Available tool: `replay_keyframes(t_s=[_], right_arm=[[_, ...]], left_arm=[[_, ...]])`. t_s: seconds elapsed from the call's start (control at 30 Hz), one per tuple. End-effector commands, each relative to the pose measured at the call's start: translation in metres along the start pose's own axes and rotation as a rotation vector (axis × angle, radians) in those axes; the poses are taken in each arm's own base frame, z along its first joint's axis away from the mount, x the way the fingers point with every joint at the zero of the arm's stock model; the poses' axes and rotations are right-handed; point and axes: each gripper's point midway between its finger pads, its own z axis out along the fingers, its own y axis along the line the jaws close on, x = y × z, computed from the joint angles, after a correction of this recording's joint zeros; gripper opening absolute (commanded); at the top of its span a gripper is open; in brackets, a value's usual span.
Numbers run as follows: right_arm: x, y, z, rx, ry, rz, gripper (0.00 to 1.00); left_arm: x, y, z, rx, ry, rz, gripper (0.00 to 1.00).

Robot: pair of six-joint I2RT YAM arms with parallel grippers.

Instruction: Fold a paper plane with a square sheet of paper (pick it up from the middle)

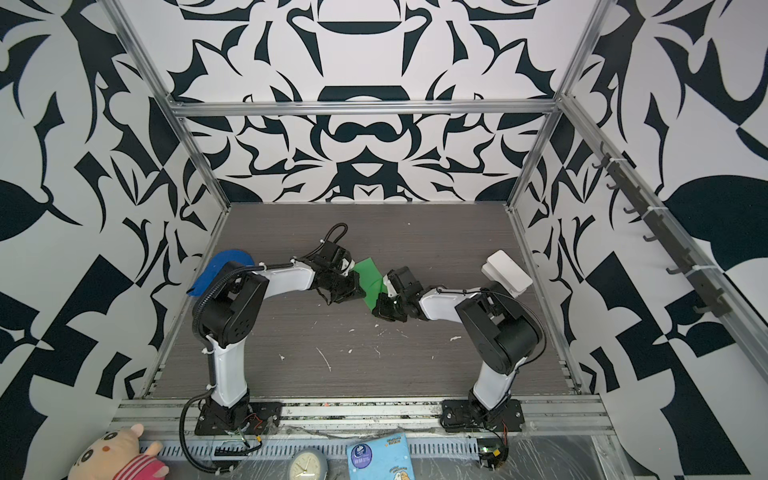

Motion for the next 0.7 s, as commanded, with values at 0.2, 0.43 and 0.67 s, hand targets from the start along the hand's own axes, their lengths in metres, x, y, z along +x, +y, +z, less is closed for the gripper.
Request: replay_keyframes(t_s=[0.2,0.43,0.67], right_arm=[[0.001,-0.011,-0.001,0.022,-0.013,0.014,0.00],[-0.018,0.015,-0.016,-0.051,-0.076,-0.017,0.00],[-0.057,0.030,-0.033,-0.076,-0.158,-0.093,0.00]], left_arm=[[0.015,0.047,0.016,-0.159,0.040,-0.055,0.00],[0.013,0.042,0.015,-0.147,0.037,-0.046,0.00],[0.010,0.038,0.014,-0.138,0.034,-0.036,0.00]])
